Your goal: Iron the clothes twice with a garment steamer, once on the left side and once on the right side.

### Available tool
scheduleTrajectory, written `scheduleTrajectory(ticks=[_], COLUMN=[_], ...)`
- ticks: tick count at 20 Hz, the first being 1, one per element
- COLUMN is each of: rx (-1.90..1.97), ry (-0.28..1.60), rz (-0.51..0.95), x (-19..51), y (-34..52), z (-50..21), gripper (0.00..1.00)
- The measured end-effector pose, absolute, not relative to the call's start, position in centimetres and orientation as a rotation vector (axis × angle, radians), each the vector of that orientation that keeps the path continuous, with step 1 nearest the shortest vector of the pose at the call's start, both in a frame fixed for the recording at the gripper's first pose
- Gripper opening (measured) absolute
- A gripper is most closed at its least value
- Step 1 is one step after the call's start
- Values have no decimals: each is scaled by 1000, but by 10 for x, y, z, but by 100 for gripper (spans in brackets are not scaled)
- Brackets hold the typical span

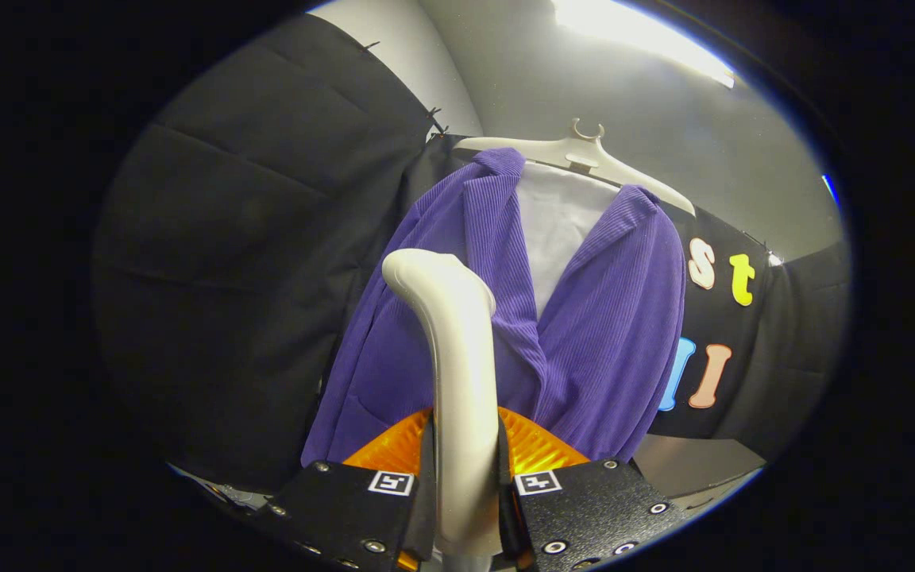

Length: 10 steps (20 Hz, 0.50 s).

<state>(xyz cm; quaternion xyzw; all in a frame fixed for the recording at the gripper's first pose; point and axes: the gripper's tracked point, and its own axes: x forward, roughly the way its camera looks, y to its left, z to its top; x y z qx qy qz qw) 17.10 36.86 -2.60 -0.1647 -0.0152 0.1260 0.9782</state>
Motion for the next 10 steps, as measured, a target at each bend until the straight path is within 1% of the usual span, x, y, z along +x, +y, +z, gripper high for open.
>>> scheduleTrajectory(ticks=[3, 6, 10], rx=[-363, -369, -388], ry=[47, 88, 122], rz=[244, 205, 201], x=[165, 160, 152], y=[369, 364, 369], z=[-55, -81, -111], gripper=[32, 32, 32])
